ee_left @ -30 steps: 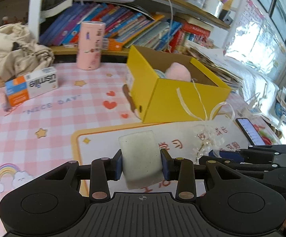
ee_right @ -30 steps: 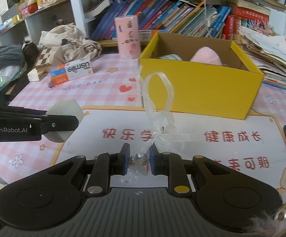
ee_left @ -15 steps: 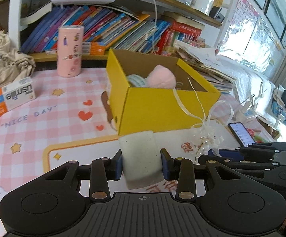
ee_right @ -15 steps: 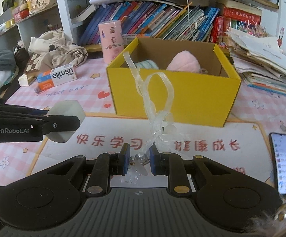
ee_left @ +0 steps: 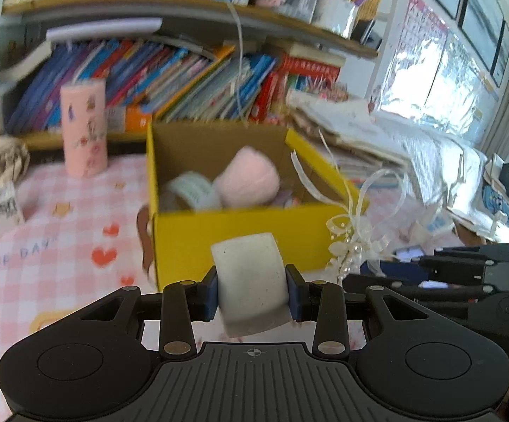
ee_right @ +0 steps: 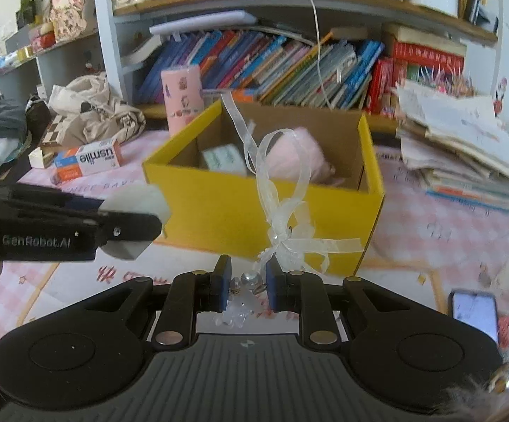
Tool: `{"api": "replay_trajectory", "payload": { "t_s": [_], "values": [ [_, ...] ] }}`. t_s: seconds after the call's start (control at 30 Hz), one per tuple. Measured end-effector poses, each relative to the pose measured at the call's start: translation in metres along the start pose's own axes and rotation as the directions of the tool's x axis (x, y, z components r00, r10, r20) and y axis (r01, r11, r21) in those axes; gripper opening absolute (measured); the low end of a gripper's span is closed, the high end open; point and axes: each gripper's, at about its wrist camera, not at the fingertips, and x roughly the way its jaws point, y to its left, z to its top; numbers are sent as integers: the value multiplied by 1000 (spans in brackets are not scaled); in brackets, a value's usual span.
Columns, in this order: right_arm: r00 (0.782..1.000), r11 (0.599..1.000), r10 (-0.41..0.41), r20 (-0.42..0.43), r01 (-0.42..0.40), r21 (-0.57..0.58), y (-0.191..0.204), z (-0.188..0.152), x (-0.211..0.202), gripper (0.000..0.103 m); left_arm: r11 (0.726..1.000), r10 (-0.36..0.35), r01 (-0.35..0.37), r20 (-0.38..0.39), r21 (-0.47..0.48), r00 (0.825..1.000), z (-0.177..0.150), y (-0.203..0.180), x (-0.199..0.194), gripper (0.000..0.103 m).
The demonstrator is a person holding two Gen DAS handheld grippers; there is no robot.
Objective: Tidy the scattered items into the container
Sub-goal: 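Carry the white block and pearl accessory with both tools over the yellow box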
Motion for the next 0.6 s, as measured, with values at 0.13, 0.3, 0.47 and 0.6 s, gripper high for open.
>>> {"api": "replay_trajectory", "payload": {
  "t_s": [0.13,0.3,0.47,0.6],
  "values": [
    [998,1000,25,59,-26,6,-23,15,-3,19,1000,20,-21,56,5,998,18,-8,1,36],
    [991,999,35,128,-38,21,-47,38,-2,19,999,42,-44,104,24,994,39,-19,4,36],
    [983,998,63,173,-64,-2,-59,60,8,19,997,64,-70,128,39,990,54,-25,13,36],
    [979,996,90,185,-86,-25,-65,74,21,19,995,88,-95,136,43,987,63,-25,23,36]
  ]
}}
